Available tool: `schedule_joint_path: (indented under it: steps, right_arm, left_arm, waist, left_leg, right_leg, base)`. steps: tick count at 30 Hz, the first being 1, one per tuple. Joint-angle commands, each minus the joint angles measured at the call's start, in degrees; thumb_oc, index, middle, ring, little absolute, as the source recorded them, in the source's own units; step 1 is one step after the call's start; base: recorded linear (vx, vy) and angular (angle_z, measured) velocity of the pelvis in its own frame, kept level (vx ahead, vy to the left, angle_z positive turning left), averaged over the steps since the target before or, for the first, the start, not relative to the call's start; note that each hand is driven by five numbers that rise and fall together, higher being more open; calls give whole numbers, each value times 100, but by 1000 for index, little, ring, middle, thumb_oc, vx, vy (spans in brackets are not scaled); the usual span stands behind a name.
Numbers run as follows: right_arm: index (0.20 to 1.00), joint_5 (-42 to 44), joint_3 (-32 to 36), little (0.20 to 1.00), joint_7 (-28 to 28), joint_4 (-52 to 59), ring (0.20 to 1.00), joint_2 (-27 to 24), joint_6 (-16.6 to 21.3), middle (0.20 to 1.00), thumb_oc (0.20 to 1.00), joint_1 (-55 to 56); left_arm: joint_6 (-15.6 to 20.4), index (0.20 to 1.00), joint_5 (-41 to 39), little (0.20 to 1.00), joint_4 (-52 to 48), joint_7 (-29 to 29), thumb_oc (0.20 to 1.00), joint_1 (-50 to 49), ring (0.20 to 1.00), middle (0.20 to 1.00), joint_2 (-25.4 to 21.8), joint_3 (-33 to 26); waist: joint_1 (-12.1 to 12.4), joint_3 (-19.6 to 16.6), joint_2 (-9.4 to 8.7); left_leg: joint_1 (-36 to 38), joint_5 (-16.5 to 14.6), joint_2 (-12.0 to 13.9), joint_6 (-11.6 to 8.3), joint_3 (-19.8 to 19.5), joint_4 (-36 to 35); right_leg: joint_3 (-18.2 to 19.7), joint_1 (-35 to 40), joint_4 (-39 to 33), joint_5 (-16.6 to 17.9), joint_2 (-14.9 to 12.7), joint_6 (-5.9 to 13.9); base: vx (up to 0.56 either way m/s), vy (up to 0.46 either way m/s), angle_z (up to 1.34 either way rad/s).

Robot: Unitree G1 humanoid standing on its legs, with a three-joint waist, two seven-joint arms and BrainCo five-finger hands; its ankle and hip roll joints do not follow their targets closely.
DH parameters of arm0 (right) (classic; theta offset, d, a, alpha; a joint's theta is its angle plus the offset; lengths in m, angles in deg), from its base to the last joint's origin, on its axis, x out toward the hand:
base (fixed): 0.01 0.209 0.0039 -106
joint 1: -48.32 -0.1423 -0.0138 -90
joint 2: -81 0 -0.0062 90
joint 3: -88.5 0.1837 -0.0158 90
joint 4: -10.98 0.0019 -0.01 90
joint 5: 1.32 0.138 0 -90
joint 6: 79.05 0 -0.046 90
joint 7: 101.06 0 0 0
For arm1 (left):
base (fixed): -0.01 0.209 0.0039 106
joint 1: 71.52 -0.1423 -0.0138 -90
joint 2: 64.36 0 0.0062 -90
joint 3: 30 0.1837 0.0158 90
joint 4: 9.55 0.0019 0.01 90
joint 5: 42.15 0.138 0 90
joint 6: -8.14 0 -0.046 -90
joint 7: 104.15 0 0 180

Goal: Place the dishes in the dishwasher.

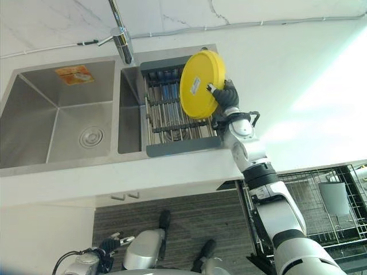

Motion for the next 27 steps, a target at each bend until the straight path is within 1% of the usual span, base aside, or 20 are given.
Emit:
schedule_joint_path:
  steps: [1,4,6,9,13,14,17,19,22,24,25,27]
  right_arm:
    - [200,310,-133,200,101,399,200,-73,591,200,200,-174]
    - [200,628,-67,200,0,467,200,104,676,200,200,-72]
    - [200,931,14,200,-89,519,200,213,890,200,200,-13]
    - [200,1278,83,200,-61,724,200,360,1102,200,200,98]
    - [200,1781,140,200,-64,1285,200,593,1445,200,200,368]
    - [200,2004,187,200,-94,1532,200,677,1533,200,200,486]
    - [200,2250,294,200,-118,2048,200,780,1768,200,200,784]
    - [200,2330,370,200,-101,2344,200,799,1846,200,200,925]
    - [200,2546,519,200,-158,2742,200,782,2026,200,200,1108]
    - [200,2783,596,200,-146,2836,200,751,2136,200,200,1158]
    - [200,3115,687,200,-92,2963,200,755,2346,200,200,1215]
    - [200,3368,787,200,14,3089,200,782,2465,200,200,1328]
  left_arm:
    - [144,1000,2,1000,235,-46,1000,10,1000,1000,-16,292]
    - [181,1000,-38,1000,264,-31,1000,-19,1000,1000,9,286]
    - [169,1000,-84,1000,243,-94,1000,-70,1000,1000,44,298]
    - [143,1000,-116,1000,289,-128,1000,-103,1000,1000,69,260]
    - [176,1000,-75,1000,411,-129,1000,-160,1000,1000,105,203]
    - [186,1000,-29,1000,441,-100,1000,-159,1000,1000,105,186]
    - [226,1000,3,1000,464,-122,1000,-150,1000,1000,109,209]
    - [278,1000,13,1000,495,-143,1000,-135,1000,1000,105,222]
    - [277,1000,-40,1000,501,-185,1000,-59,1000,1000,50,242]
    - [258,1000,-68,1000,499,-187,1000,-15,1000,1000,24,253]
    - [272,1000,-85,1000,531,-185,1000,8,1000,1000,-1,260]
    - [269,1000,-52,1000,567,-193,1000,-6,1000,1000,-7,246]
  waist:
    - [81,-371,5]
    - [60,-456,-4]
    - [43,-531,-7]
    - [6,-608,-20]
    - [-105,-712,-46]
    - [-169,-740,-59]
    - [-358,-799,-83]
    - [-476,-823,-100]
    - [-644,-867,-117]
    - [-711,-891,-119]
    - [-784,-916,-123]
    - [-836,-937,-131]
  left_leg:
    - [-362,-140,58,-89,324,85]
    - [-247,-184,65,-73,386,67]
    - [-134,-227,62,-52,439,32]
    - [-34,-266,54,-26,510,2]
    - [96,-337,41,45,647,-41]
    - [145,-375,28,80,690,-57]
    - [292,-470,0,168,784,-107]
    - [358,-527,-23,220,833,-132]
    - [427,-639,-75,298,907,-133]
    - [460,-695,-107,333,945,-133]
    - [497,-761,-152,377,977,-133]
    - [539,-806,-179,400,1009,-133]
  right_leg:
    - [-16,-137,919,-494,-535,232]
    - [-53,-88,908,-477,-570,258]
    - [-79,-50,891,-457,-606,290]
    - [-94,-30,890,-431,-648,334]
    - [-80,-40,977,-436,-728,411]
    - [-53,-53,1021,-448,-744,426]
    - [76,-160,1161,-452,-778,453]
    - [162,-225,1196,-413,-802,475]
    - [287,-333,1197,-285,-856,526]
    - [341,-388,1188,-198,-891,554]
    - [412,-465,1189,-87,-927,590]
    - [444,-506,1194,5,-953,622]
  base:
    - [0,0,0]
    - [59,15,-4]
    - [63,32,-8]
    - [39,24,-11]
    - [35,36,-19]
    - [34,41,-33]
    - [40,37,-29]
    - [20,16,-32]
    - [3,0,-43]
    - [-24,-6,-33]
    - [-28,-7,-30]
    - [-5,-13,-21]
